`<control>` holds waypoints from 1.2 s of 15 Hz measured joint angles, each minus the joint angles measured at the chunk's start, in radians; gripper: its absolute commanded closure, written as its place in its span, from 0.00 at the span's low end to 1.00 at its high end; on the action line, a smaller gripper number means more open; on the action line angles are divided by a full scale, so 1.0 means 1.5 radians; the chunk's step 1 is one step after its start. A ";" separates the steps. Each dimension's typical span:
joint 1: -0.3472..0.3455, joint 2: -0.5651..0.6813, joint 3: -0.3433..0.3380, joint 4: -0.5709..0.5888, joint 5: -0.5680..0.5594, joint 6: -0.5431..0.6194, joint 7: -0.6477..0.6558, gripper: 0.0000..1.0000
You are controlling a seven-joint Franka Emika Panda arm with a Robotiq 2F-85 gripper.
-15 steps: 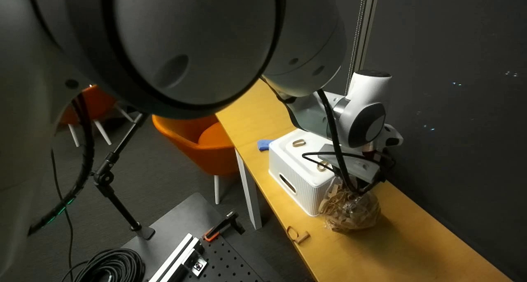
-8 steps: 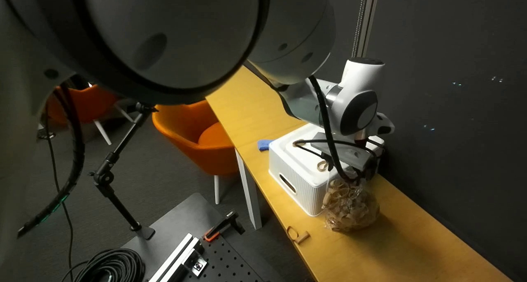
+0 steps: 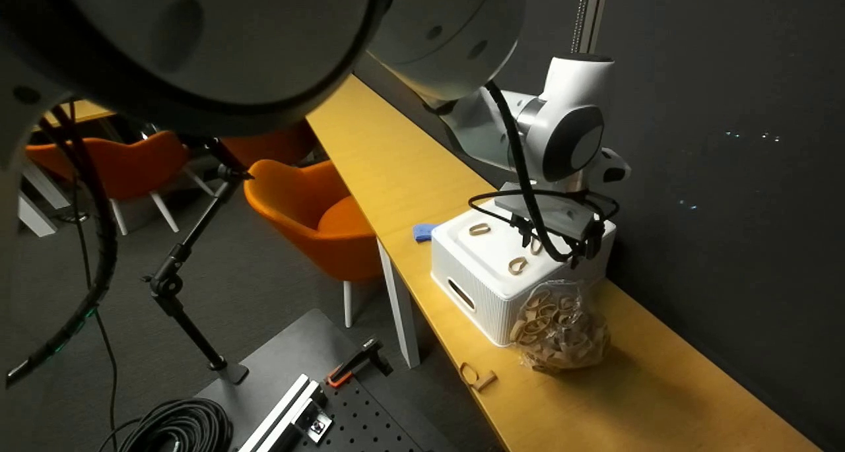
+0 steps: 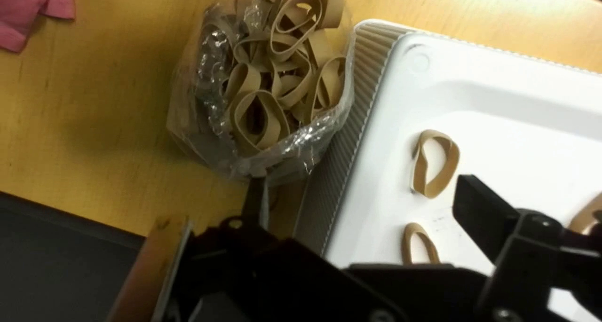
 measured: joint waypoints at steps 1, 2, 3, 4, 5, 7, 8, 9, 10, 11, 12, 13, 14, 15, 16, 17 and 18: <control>-0.001 0.002 0.000 0.011 0.000 0.000 -0.008 0.00; -0.002 0.007 0.000 0.024 0.000 0.000 -0.017 0.00; -0.003 0.013 0.000 0.039 0.000 0.000 -0.029 0.00; -0.004 0.021 0.000 0.057 0.000 0.000 -0.042 0.00; -0.005 0.031 0.001 0.078 0.000 -0.001 -0.059 0.00; -0.005 0.059 0.006 0.125 0.000 -0.003 -0.090 0.00; -0.005 0.076 0.009 0.150 0.000 -0.008 -0.101 0.00; -0.005 0.095 0.014 0.175 0.000 -0.014 -0.111 0.00; -0.005 0.115 0.018 0.201 0.000 -0.018 -0.119 0.00; -0.004 0.136 0.022 0.227 0.000 -0.024 -0.126 0.00; -0.003 0.158 0.026 0.255 0.000 -0.032 -0.133 0.00; -0.002 0.180 0.030 0.283 0.000 -0.040 -0.141 0.00; 0.000 0.201 0.032 0.312 0.000 -0.050 -0.149 0.00; 0.002 0.222 0.034 0.340 0.000 -0.061 -0.157 0.00; 0.004 0.241 0.035 0.368 0.000 -0.071 -0.165 0.00; 0.008 0.261 0.036 0.397 0.000 -0.083 -0.172 0.00; 0.011 0.278 0.036 0.423 -0.001 -0.094 -0.178 0.00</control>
